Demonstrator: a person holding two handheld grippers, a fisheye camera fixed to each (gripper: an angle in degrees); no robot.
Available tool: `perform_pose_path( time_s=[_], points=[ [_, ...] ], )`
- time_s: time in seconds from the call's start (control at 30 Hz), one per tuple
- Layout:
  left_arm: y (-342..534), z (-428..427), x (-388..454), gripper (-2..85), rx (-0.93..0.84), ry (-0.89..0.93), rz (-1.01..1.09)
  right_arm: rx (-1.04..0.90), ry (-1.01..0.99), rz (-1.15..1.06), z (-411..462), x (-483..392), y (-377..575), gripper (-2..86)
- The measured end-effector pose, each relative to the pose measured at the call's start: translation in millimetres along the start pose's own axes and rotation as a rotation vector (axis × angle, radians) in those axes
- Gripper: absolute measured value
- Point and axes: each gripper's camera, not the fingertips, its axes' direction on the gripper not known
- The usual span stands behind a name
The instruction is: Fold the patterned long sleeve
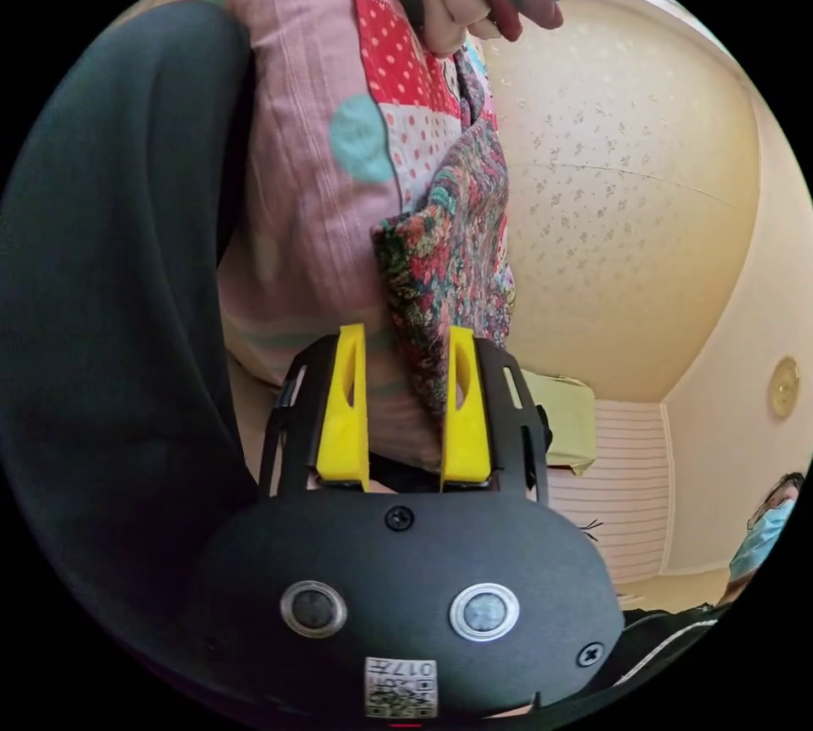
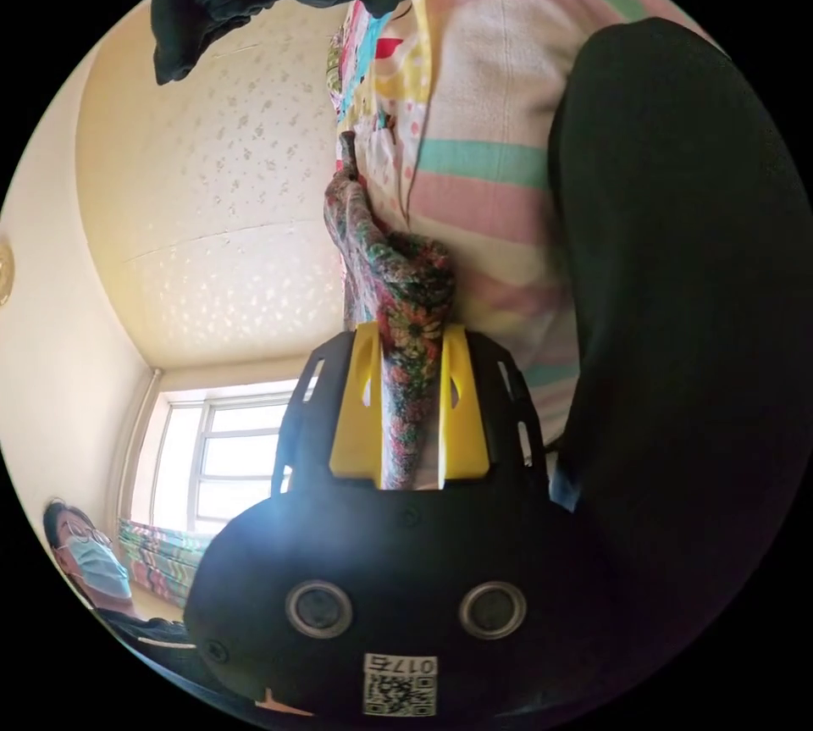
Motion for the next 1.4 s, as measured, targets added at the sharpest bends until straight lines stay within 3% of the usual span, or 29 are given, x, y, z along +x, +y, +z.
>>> perform_pose_path(
  time_s=[0.2, 0.37, 0.43, 0.53, 0.7, 0.87, 1.07, 1.2, 1.4],
  points=[
    [-1, -12, -3, 15.6, 0.065, -0.038, 0.030, -0.013, -0.029, 0.024, -29, 4, -3, 10.4],
    [5, -29, -21, 11.3, 0.058, -0.012, -0.043, -0.024, -0.028, 0.051, -58, 5, -4, 9.2],
    [7, -40, -29, 7.2, 0.039, 0.088, -0.025, -0.023, -0.066, 0.080, -71, 5, -2, 7.9],
    [3, -53, -29, 5.1, -0.002, 0.264, 0.054, -0.028, -0.212, 0.093, -92, 0, 3, 5.6],
    [-3, -76, 2, 4.8, -0.022, 0.411, 0.208, -0.029, -0.649, 0.210, -100, -8, 19, 2.7],
    [-14, -94, 77, 4.7, 0.082, 0.571, 0.259, -0.112, -0.977, -0.003, -79, -103, 13, 1.7],
    [4, -161, 214, 4.5, 0.239, 0.679, 0.555, -0.178, -1.147, -0.399, -116, -254, 32, 1.2],
    [49, -224, 277, 4.4, 0.361, 0.786, 0.725, -0.187, -1.124, -0.711, -178, -343, 71, 1.0],
    [116, -281, 328, 4.4, 0.541, 0.822, 0.897, -0.002, -0.794, -1.146, -272, -440, 152, 1.1]
  ],
)
